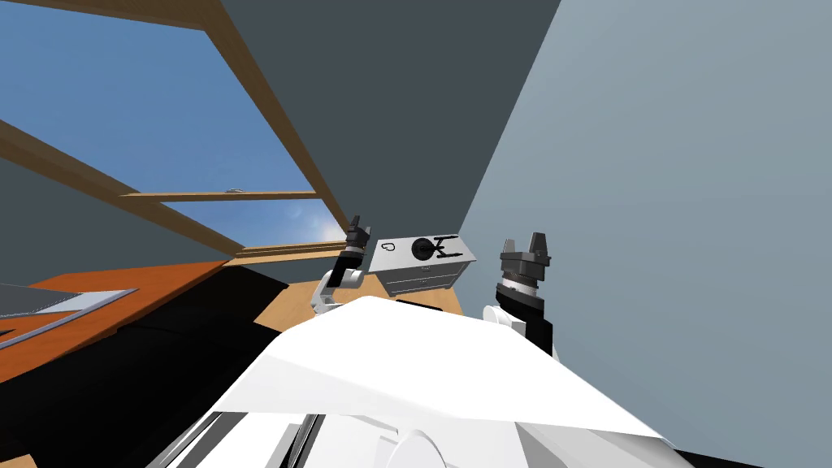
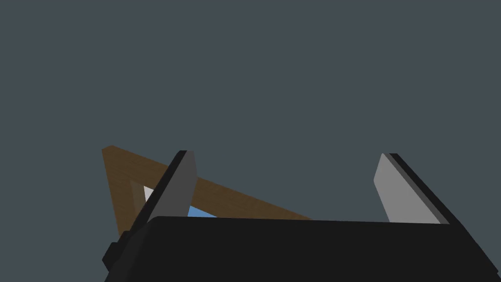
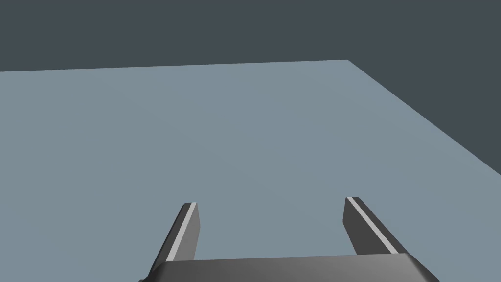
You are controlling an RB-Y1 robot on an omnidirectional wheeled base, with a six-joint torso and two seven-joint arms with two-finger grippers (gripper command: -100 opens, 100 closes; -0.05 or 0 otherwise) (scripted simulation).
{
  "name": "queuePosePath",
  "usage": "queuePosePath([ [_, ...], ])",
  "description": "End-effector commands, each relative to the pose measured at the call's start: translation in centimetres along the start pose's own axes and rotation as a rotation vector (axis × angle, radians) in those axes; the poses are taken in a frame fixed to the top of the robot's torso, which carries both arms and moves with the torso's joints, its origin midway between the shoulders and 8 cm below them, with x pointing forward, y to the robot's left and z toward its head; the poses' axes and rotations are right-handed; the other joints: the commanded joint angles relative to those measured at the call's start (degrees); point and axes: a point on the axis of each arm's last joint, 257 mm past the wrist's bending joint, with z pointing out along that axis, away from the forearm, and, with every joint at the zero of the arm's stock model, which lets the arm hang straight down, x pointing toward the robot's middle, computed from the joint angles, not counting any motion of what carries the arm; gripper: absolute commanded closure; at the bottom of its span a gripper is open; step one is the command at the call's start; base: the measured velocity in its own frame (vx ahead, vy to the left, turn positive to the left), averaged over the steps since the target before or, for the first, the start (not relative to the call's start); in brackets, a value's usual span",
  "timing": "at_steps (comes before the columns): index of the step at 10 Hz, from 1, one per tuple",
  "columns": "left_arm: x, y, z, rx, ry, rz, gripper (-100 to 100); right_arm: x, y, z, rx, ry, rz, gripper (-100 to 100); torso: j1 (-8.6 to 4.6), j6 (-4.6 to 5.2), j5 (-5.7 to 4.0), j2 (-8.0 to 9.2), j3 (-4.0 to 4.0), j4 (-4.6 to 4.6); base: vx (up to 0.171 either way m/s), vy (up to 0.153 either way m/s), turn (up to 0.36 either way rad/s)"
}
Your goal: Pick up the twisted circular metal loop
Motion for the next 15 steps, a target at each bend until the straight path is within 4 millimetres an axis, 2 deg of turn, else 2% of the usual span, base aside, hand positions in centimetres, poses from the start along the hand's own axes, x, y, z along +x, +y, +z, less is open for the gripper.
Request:
queuePosePath([
  [1, -0.9, 1.6, 0.7, -0.045, -0.021, -0.015, -100, 0.0, 0.0, 0.0, 0.000, 0.000, 0.000, 0, 0.00, 0.00, 0.00, 0.00, 0.00, 0.00, -0.060, 0.013, -0.048],
  [2, -1.7, 2.8, 1.2, -0.077, -0.040, -0.029, -100, 0.0, 0.0, 0.0, 0.000, 0.000, 0.000, 0, -0.02, 0.01, -0.01, -0.01, -0.01, -0.01, -0.086, 0.017, -0.087],
  [3, -1.8, 3.1, 1.1, -0.089, -0.042, -0.029, -100, 0.0, 0.0, 0.0, 0.000, 0.000, 0.000, 0, -0.01, 0.01, 0.00, 0.05, 0.02, 0.01, -0.058, 0.016, -0.032],
  [5, -3.5, 5.8, 1.9, -0.161, -0.087, -0.062, -100, 0.0, 0.0, 0.0, 0.000, 0.000, 0.000, 0, 0.01, 0.01, 0.00, -0.07, -0.04, -0.02, -0.052, 0.023, -0.073],
  [6, -3.5, 6.0, 1.9, -0.168, -0.089, -0.062, -100, 0.0, 0.0, 0.0, 0.000, 0.000, 0.000, 0, 0.01, 0.01, 0.01, -0.03, -0.03, -0.02, -0.058, 0.021, -0.033],
  [7, -4.3, 7.4, 2.2, -0.205, -0.113, -0.080, -100, 0.0, 0.0, 0.0, 0.000, 0.000, 0.000, 0, 0.01, -0.01, 0.00, -0.04, -0.02, -0.01, -0.051, 0.021, -0.071],
  [8, -4.3, 7.5, 2.2, -0.208, -0.114, -0.080, -100, 0.0, 0.0, 0.0, 0.000, 0.000, 0.000, 0, 0.01, 0.01, 0.00, -0.06, -0.04, -0.02, -0.036, 0.013, -0.034],
  [10, -5.8, 9.9, 2.7, -0.272, -0.161, -0.114, -100, 0.0, 0.0, 0.0, 0.000, 0.000, 0.000, 0, -0.03, 0.00, -0.01, -0.10, -0.06, -0.02, -0.047, 0.019, -0.097],
  [11, -5.9, 10.5, 2.5, -0.291, -0.166, -0.115, -100, 0.0, 0.0, 0.0, 0.000, 0.000, 0.000, 0, 0.01, 0.02, 0.00, -0.08, -0.05, -0.02, -0.041, 0.019, -0.044],
  [15, -8.1, 14.9, 2.2, -0.416, -0.242, -0.155, -100, 0.0, 0.0, 0.0, 0.000, 0.000, 0.000, 0, -0.02, -0.02, 0.00, -0.16, -0.09, -0.04, -0.028, 0.013, -0.084],
])
